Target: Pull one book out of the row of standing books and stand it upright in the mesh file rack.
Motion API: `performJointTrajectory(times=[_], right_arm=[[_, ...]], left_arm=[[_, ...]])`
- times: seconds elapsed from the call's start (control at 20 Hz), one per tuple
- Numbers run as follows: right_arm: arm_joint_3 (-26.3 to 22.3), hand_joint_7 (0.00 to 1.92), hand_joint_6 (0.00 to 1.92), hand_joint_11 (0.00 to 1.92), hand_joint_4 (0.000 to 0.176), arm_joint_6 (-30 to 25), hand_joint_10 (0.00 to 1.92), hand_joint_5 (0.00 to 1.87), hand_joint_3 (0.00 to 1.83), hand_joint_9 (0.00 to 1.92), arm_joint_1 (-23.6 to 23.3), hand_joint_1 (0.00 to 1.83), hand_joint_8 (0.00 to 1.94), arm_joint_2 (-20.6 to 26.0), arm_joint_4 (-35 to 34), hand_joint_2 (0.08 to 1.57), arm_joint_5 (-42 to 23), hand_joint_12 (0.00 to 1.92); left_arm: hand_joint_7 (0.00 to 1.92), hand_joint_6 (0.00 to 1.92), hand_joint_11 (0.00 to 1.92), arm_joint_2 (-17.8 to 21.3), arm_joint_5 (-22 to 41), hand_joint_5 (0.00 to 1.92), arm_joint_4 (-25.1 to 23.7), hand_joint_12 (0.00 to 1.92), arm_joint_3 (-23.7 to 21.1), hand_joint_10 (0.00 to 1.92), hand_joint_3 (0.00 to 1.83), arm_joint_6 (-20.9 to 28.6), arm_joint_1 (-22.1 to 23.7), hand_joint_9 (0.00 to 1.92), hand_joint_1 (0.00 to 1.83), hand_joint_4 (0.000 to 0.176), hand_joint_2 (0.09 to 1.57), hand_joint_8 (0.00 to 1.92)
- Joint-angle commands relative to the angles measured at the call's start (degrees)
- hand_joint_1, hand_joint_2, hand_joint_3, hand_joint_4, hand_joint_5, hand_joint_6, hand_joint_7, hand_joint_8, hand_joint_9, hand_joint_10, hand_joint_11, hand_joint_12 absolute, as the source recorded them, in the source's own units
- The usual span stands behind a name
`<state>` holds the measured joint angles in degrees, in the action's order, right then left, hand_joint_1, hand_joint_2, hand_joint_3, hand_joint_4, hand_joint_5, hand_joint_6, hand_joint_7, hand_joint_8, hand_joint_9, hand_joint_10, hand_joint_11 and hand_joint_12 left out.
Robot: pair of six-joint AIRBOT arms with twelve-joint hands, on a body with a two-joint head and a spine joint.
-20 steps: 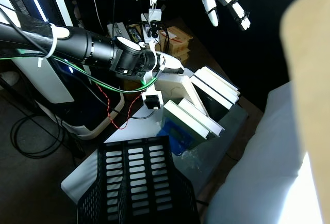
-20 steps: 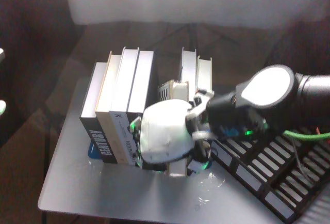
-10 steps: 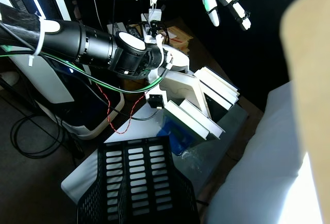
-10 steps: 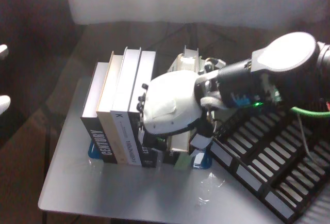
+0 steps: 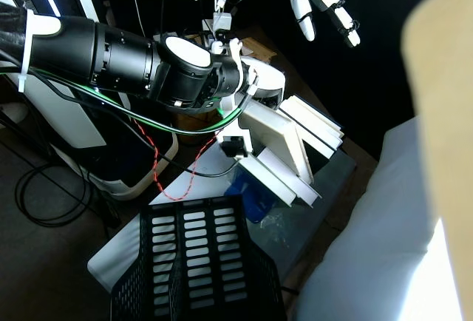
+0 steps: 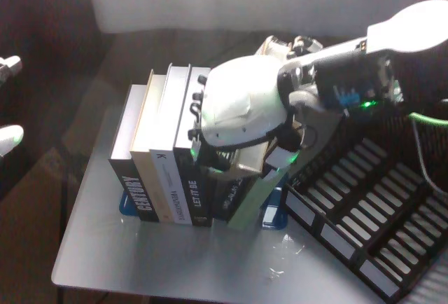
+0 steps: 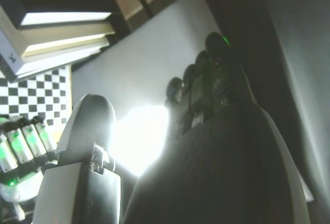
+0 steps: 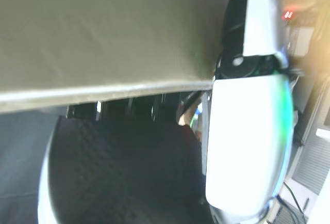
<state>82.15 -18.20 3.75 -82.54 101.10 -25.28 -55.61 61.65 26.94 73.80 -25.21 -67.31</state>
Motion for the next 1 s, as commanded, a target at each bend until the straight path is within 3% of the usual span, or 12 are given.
performJointTrajectory(times=[0.0, 0.05, 0.1, 0.15, 0.2, 0.25, 0.3, 0.5, 0.6, 0.75, 0.8, 0.95], right_arm=[[0.17, 1.26, 1.01, 1.55, 0.000, -0.71, 1.92, 0.97, 0.00, 1.46, -1.00, 1.17, 1.93, 1.47, -1.99, 1.12, 1.90, 1.92], [0.16, 0.95, 1.13, 1.30, 0.000, -0.87, 1.90, 0.88, 0.01, 1.24, -1.57, 1.23, 1.41, 1.72, -1.74, 1.15, 1.87, 1.92], [0.16, 1.07, 1.10, 1.34, 0.000, -1.25, 1.92, 0.91, 0.00, 1.27, -2.06, 1.17, 1.64, 2.00, -1.32, 1.15, 1.87, 1.92], [0.25, 0.97, 0.97, 1.03, 0.000, -1.73, 1.59, 0.90, 0.00, 1.07, -2.68, 1.24, 1.38, 2.38, -1.09, 1.15, 1.87, 1.86], [0.27, 0.89, 1.04, 0.80, 0.000, -2.10, 1.44, 0.85, 0.00, 0.92, -3.25, 1.34, 1.18, 2.83, -1.10, 1.15, 1.87, 1.76], [0.28, 0.83, 1.22, 0.57, 0.000, -2.13, 1.42, 0.85, 0.00, 0.77, -3.71, 1.34, 1.15, 3.10, -1.12, 1.18, 1.87, 1.67], [0.34, 0.79, 1.30, 0.47, 0.000, -2.18, 1.43, 0.84, 0.00, 0.70, -4.36, 1.34, 1.18, 3.45, -1.12, 1.20, 1.87, 1.63], [0.24, 0.82, 1.24, 0.52, 0.000, -2.22, 1.46, 0.83, 0.00, 0.74, -6.79, 1.35, 1.20, 4.60, -1.35, 1.19, 1.86, 1.71], [0.08, 0.83, 1.27, 0.48, 0.000, -2.85, 1.47, 0.80, 0.00, 0.73, -7.94, 1.35, 1.20, 5.23, -1.50, 1.20, 1.71, 1.71], [-0.25, 0.83, 1.10, 0.66, 0.000, -2.90, 1.54, 0.78, 0.00, 0.79, -9.48, 1.35, 1.26, 6.10, -1.64, 1.19, 1.59, 1.81], [-0.36, 0.88, 1.01, 0.75, 0.000, -2.99, 1.55, 0.84, 0.00, 0.84, -10.06, 1.35, 1.15, 6.39, -1.67, 1.17, 1.48, 1.90], [-0.47, 0.90, 0.98, 0.78, 0.000, -3.16, 1.55, 0.86, 0.00, 0.85, -11.80, 1.35, 1.11, 7.32, -1.61, 1.17, 1.44, 1.92]], left_arm=[[0.00, 0.00, 0.00, 0.03, 6.60, 0.06, 1.03, 0.16, 0.50, 0.00, 0.00, 0.23, 0.48, 0.00, 0.64, 0.037, 1.41, 0.00], [0.00, 0.00, 0.00, -0.04, 6.60, 0.05, 1.02, 0.16, 0.54, 0.00, 0.00, 0.23, 0.53, 0.00, 0.62, 0.036, 1.42, 0.00], [0.00, 0.00, 0.00, -0.11, 6.60, 0.05, 1.00, 0.15, 0.56, 0.00, 0.00, 0.23, 0.59, 0.00, 0.62, 0.034, 1.42, 0.00], [0.00, 0.00, 0.00, -0.18, 6.59, 0.05, 0.90, 0.15, 0.60, 0.00, 0.00, 0.23, 0.73, 0.00, 0.62, 0.031, 1.42, 0.00], [0.00, 0.00, 0.00, -0.21, 6.54, 0.06, 0.80, 0.14, 0.62, 0.00, 0.00, 0.23, 0.86, 0.00, 0.61, 0.029, 1.42, 0.00], [0.00, 0.00, 0.00, -0.21, 6.53, 0.05, 0.78, 0.08, 0.62, 0.00, 0.00, 0.23, 0.95, 0.00, 0.59, 0.034, 1.42, 0.00], [0.00, 0.00, 0.00, -0.24, 6.55, 0.05, 0.76, 0.07, 0.66, 0.00, 0.00, 0.23, 1.06, 0.00, 0.58, 0.035, 1.42, 0.00], [0.00, 0.00, 0.00, -0.31, 6.56, 0.07, 0.56, 0.00, 0.76, 0.00, 0.00, 0.23, 1.30, 0.00, 0.63, 0.042, 1.42, 0.00], [0.00, 0.01, 0.00, -0.32, 6.53, 0.07, 0.43, 0.00, 0.76, 0.00, 0.00, 0.23, 1.50, 0.00, 0.64, 0.036, 1.41, 0.00], [0.00, 0.00, 0.00, -0.35, 6.46, 0.06, 0.26, 0.00, 0.79, 0.00, 0.00, 0.23, 1.74, 0.00, 0.61, 0.045, 1.42, 0.00], [0.00, 0.00, 0.00, -0.35, 6.48, 0.06, 0.25, 0.00, 0.80, 0.00, 0.00, 0.23, 1.77, 0.00, 0.61, 0.040, 1.41, 0.00], [0.00, 0.00, 0.00, -0.35, 6.53, 0.06, 0.18, 0.00, 0.84, 0.00, 0.00, 0.23, 1.89, 0.00, 0.61, 0.040, 1.41, 0.00]])
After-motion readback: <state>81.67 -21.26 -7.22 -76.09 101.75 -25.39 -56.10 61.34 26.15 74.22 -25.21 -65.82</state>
